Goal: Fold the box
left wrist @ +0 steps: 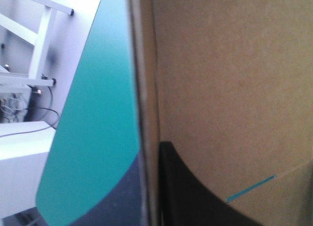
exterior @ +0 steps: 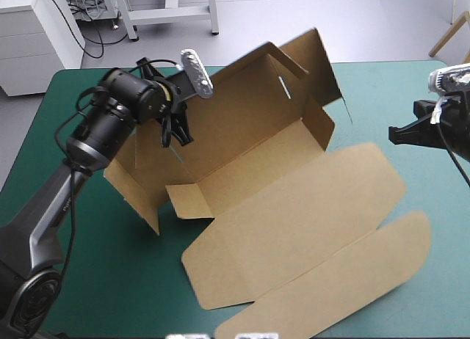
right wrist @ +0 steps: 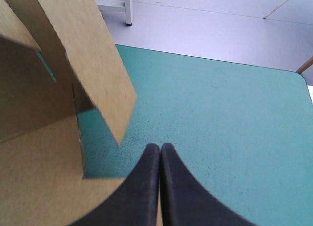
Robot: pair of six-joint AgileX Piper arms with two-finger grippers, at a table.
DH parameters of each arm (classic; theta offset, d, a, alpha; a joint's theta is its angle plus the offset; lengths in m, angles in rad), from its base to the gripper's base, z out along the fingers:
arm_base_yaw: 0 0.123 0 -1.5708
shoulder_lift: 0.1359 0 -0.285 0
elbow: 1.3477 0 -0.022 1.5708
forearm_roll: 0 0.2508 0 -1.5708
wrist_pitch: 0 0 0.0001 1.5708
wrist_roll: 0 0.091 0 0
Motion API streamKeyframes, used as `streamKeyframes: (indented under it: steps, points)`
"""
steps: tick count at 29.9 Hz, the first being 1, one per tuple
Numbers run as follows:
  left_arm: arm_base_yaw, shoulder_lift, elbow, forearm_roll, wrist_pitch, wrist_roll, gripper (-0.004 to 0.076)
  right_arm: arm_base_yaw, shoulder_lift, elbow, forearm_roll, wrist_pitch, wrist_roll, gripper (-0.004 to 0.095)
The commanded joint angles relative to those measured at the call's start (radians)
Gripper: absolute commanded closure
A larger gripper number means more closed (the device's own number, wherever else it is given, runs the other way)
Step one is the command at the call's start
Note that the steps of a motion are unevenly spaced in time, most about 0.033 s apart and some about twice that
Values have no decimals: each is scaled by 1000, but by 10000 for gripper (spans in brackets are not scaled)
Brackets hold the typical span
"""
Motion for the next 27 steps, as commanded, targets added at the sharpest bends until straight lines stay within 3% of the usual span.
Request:
streamKeyframes:
  steps: [1, 10, 14, 21, 27]
  points:
    - [-85, -21, -15, 145, -84, -14, 734, -6, -18, -34, 17, -75, 9, 927]
    - [-146, -47, 177, 246, -270, -35, 734, -6, -18, -34, 17, -56, 38, 927]
    - [-197, -107, 337, 397, -404, -149, 734, -6, -18, -34, 19, -38, 38, 928]
    - [-343, -121, 414, 692, -352, -341, 734, -6, -18, -34, 19, -23, 37, 927]
    - [-358, -119, 425, 731, -408, -406, 734, -6, -18, -34, 15, 18, -8, 927]
